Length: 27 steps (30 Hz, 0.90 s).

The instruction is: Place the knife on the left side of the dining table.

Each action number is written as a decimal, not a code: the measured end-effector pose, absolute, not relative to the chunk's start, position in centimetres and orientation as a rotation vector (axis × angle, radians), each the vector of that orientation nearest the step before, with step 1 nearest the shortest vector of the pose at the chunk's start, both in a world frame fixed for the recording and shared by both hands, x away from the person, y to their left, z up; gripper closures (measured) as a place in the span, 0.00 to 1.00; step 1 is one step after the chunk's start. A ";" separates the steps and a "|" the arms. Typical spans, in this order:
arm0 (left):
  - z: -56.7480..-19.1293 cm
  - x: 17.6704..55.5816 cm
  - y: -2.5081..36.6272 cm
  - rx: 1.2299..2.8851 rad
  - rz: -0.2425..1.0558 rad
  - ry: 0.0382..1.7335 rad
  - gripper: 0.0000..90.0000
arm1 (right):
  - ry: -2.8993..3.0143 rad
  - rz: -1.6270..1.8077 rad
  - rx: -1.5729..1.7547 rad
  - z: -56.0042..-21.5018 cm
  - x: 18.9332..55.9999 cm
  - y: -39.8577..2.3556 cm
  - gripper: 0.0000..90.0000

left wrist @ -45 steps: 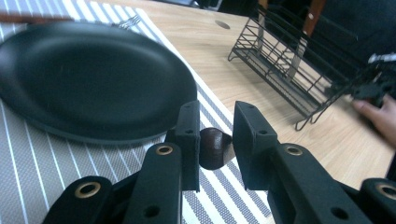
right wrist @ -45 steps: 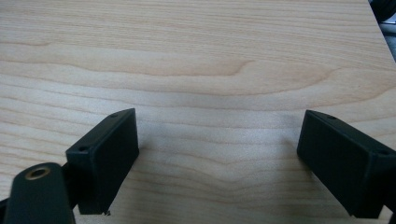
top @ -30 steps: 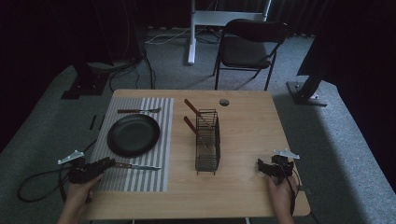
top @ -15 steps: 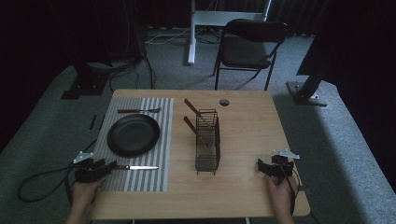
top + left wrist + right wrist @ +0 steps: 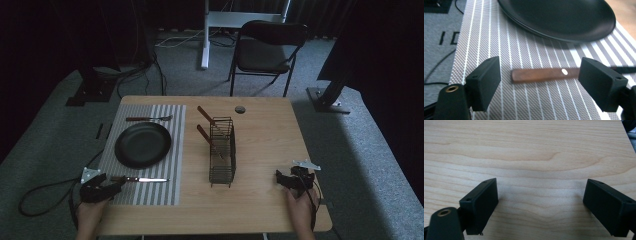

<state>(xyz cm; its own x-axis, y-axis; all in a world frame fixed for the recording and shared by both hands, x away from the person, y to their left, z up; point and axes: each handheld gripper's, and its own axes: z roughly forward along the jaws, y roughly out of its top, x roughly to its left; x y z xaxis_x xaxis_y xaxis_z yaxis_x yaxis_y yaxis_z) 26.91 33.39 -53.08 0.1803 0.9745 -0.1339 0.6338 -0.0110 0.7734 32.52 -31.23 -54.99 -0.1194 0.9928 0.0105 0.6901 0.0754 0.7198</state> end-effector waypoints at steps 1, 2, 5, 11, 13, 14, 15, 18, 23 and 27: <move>-53.1 26.7 33.1 1.746 0.594 1.536 0.18 | 1.865 0.803 1.661 -55.0 32.5 -31.2 0.13; -53.1 26.7 33.1 1.746 0.594 1.536 0.16 | 1.865 0.803 1.661 -55.0 32.5 -31.2 0.13; -53.3 25.9 32.1 1.800 0.630 1.563 0.11 | 1.865 0.803 1.661 -55.0 32.5 -31.2 0.13; -53.4 25.0 31.7 1.801 0.665 1.598 0.00 | 1.865 0.803 1.661 -55.0 32.5 -31.2 0.13; -53.6 24.8 31.8 1.804 0.659 1.600 0.00 | 1.865 0.803 1.661 -55.0 32.5 -31.2 0.13; -53.6 24.8 31.8 1.802 0.668 1.612 0.00 | 1.865 0.803 1.661 -55.0 32.5 -31.2 0.13; -53.7 24.8 31.9 1.803 0.672 1.618 0.00 | 1.865 0.803 1.661 -55.0 32.5 -31.2 0.13; -53.9 24.8 32.0 1.804 0.676 1.624 0.00 | 1.865 0.803 1.661 -55.0 32.5 -31.2 0.13; -54.2 24.6 31.6 1.823 0.708 1.632 0.00 | 1.865 0.803 1.661 -55.0 32.5 -31.2 0.13; -54.2 24.3 31.5 1.819 0.742 1.642 0.00 | 1.866 0.803 1.661 -55.0 32.5 -31.2 0.13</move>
